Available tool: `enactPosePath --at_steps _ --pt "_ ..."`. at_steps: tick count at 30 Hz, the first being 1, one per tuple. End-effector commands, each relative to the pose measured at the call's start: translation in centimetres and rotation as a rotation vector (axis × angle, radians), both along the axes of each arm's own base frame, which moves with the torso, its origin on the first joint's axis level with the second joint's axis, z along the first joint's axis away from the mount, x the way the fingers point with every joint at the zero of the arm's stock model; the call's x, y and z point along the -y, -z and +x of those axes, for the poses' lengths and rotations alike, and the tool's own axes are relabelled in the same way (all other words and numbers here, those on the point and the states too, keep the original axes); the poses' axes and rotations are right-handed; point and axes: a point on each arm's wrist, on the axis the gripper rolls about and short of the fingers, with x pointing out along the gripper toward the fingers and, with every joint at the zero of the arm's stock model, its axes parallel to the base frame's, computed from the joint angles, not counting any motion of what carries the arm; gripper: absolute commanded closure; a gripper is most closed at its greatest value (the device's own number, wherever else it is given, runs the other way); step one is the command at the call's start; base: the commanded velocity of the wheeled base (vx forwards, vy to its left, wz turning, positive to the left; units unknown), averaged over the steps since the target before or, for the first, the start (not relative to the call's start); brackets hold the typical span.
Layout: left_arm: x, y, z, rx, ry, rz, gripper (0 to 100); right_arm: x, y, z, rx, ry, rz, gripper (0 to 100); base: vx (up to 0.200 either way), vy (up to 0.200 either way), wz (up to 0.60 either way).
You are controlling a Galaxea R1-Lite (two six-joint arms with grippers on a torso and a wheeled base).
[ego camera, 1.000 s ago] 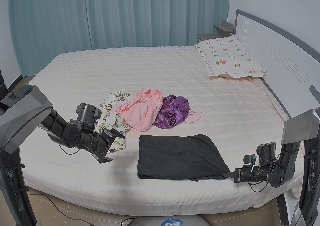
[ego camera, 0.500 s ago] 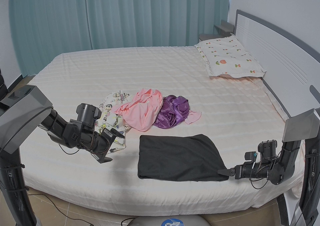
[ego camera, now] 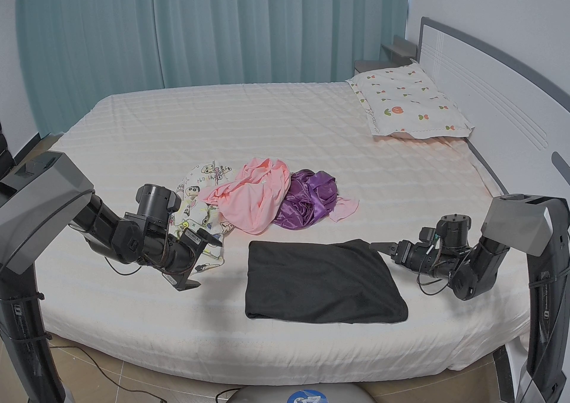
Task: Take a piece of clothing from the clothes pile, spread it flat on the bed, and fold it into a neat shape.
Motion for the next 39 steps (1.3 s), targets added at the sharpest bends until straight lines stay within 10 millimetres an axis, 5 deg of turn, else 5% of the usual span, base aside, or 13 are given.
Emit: enactPosePath --at_steps 1,6,7,33,34,39 --pt "0.0 0.0 0.0 0.001 0.000 0.000 0 -1.7 1.8 0.9 -0.037 -0.025 0.003 0 0.000 0.000 0.00" --pt "0.0 0.0 0.0 0.001 0.000 0.000 0 -1.7 1.7 1.1 -0.033 -0.028 0.005 0 0.000 0.000 0.00" --pt "0.0 0.1 0.0 -0.002 0.000 0.000 0 -1.7 1.6 1.2 -0.031 -0.028 0.005 100 0.000 0.000 0.00" --pt "0.1 0.1 0.0 -0.002 0.001 0.002 0 -0.6 1.5 2.0 -0.006 0.033 0.006 100 0.000 0.000 0.00" --pt "0.1 0.1 0.0 -0.002 0.001 0.002 0 -0.6 1.5 2.0 -0.003 0.033 0.007 0 0.000 0.000 0.00" --pt "0.1 0.0 0.0 0.000 0.001 0.002 0 -0.2 1.1 2.1 -0.001 0.051 0.016 0 0.000 0.000 0.00"
